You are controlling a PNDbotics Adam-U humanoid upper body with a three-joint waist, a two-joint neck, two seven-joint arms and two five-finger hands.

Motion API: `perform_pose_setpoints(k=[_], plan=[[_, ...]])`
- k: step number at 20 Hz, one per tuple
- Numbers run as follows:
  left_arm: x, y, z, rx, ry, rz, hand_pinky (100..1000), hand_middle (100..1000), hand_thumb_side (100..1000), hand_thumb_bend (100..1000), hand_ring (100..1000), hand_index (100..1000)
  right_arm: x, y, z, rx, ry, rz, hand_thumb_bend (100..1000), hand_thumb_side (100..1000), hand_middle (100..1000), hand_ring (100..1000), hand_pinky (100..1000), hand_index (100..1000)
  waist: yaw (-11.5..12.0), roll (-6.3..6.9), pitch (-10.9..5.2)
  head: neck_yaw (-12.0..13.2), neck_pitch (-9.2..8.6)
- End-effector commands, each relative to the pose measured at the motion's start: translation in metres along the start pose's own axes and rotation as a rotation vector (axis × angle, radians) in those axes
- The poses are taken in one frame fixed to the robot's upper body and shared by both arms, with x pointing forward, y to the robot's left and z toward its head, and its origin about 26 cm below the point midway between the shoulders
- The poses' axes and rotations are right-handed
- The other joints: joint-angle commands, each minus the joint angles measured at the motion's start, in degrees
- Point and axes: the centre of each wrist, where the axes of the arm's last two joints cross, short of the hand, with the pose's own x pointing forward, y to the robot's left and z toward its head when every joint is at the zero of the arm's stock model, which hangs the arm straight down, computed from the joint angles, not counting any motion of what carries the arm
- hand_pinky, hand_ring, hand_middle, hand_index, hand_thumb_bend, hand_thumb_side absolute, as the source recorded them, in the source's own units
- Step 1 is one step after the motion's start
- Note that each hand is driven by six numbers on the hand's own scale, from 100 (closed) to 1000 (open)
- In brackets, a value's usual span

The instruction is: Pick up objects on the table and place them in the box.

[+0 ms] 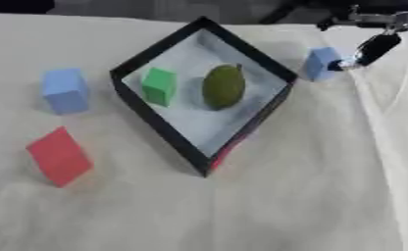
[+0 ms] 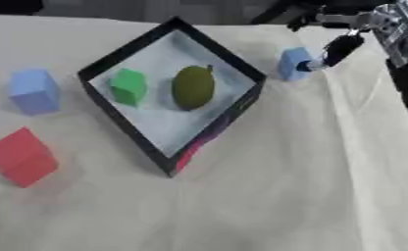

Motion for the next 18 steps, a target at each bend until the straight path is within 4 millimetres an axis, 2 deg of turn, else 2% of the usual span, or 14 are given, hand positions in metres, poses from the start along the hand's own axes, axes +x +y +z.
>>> perform_pose_setpoints(k=[1,18], plan=[[0.007,0.002,-0.002,0.002,-0.026,-0.014,919,777,860,100,782,798,-0.008,-0.01,0.013,0.102,-0.058,0.102,458,432,862,936,962,950,0.01,-0.06,-0.27,-0.17,-0.9],[0.008,-0.001,-0.006,-0.003,-0.038,-0.014,919,773,868,100,785,798,-0.015,0.012,0.01,0.071,0.019,0.104,445,466,832,909,937,931,1.17,-0.31,1.26,-0.47,-1.66]])
